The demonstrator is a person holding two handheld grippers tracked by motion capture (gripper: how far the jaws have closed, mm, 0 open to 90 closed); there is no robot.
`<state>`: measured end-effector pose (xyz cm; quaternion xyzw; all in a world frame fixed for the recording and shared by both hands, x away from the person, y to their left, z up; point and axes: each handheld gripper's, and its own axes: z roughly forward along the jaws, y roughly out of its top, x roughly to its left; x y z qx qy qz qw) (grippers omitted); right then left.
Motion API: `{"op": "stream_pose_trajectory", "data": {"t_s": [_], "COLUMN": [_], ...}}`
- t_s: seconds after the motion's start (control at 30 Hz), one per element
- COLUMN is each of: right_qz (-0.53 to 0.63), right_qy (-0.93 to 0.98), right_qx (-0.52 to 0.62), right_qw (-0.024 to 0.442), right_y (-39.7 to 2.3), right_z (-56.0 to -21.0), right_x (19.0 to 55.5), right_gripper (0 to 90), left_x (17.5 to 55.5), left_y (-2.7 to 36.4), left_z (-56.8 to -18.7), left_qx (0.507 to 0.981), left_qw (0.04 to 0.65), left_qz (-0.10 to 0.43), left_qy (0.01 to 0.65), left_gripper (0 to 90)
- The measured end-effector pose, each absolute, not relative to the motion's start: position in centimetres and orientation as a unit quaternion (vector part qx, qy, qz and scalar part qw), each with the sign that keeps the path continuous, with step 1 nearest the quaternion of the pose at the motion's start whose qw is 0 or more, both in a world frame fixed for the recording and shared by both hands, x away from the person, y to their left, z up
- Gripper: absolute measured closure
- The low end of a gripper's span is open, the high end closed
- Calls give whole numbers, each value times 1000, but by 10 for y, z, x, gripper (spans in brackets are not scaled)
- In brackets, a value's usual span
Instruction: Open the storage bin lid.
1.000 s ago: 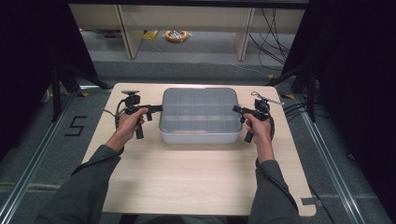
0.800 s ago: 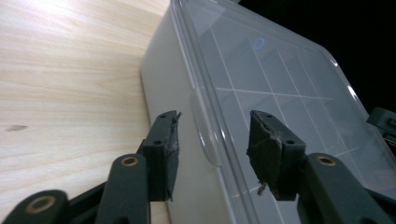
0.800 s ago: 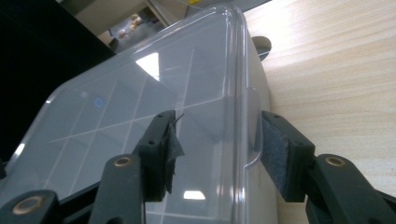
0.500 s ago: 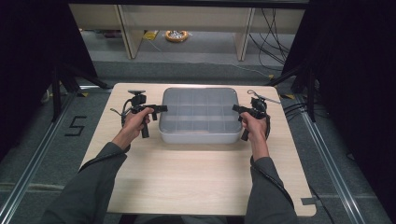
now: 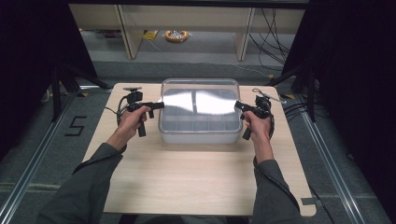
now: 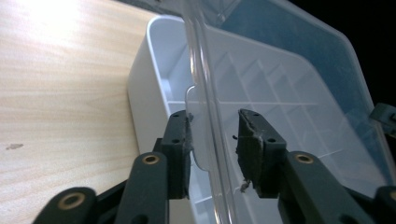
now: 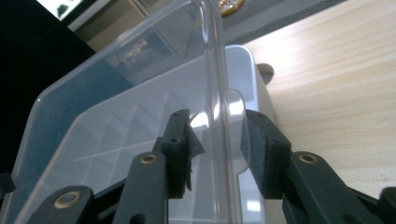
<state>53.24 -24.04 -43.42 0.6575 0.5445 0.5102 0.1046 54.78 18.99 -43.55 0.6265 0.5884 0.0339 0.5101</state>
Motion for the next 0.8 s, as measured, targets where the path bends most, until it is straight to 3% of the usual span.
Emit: {"op": "stream_pose_trajectory", "data": {"t_s": [0.53, 0.8], "right_qz": [537, 548], "right_qy": [550, 538], "right_qx": [628, 631], "right_qw": [122, 105], "right_y": [-245, -243], "right_z": [-404, -401], "right_x": [502, 489], "right_gripper": [641, 642], "left_x": [516, 503], "left_y": [196, 198], "left_z": [-406, -403], "left_qx": [621, 634], "left_qw": [545, 543], "left_qz": [34, 55], "left_qy": [562, 548], "left_gripper": [686, 685]}}
